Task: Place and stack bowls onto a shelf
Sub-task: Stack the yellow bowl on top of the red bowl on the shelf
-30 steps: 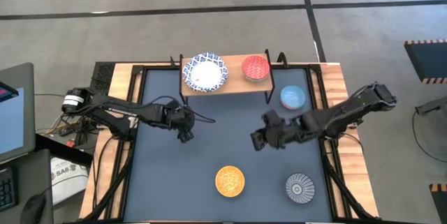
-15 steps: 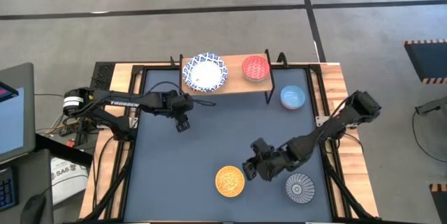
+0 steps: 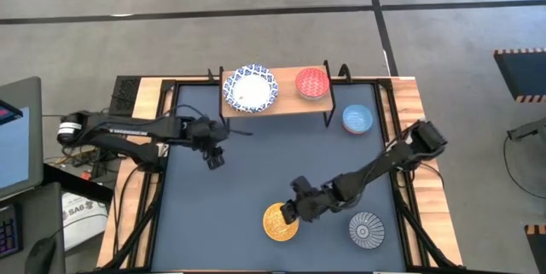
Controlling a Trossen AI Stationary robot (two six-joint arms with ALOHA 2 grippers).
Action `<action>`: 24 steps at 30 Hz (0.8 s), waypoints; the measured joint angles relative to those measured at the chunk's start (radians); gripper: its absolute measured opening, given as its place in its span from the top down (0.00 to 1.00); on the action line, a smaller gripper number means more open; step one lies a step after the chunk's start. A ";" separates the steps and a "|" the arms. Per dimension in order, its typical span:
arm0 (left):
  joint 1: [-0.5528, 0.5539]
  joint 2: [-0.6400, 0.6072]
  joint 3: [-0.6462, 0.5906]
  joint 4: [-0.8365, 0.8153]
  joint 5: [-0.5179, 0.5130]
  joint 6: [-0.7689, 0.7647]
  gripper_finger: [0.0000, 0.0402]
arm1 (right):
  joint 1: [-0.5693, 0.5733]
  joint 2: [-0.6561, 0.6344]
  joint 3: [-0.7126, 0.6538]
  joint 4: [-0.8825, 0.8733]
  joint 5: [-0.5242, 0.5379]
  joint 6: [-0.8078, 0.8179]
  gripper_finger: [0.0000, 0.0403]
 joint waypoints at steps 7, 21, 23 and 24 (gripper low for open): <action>-0.158 -0.088 0.000 0.007 -0.023 -0.146 0.57 | -0.002 0.005 0.050 -0.110 0.038 -0.070 0.64; -0.380 -0.016 0.001 0.289 -0.093 -0.211 0.57 | -0.004 -0.008 0.132 -0.310 -0.053 -0.291 0.64; -0.391 0.017 0.000 0.320 -0.088 -0.208 0.57 | -0.007 -0.003 0.133 -0.328 -0.052 -0.293 0.64; -0.394 0.031 0.000 0.338 -0.086 -0.208 0.57 | -0.011 -0.001 0.133 -0.346 -0.052 -0.293 0.64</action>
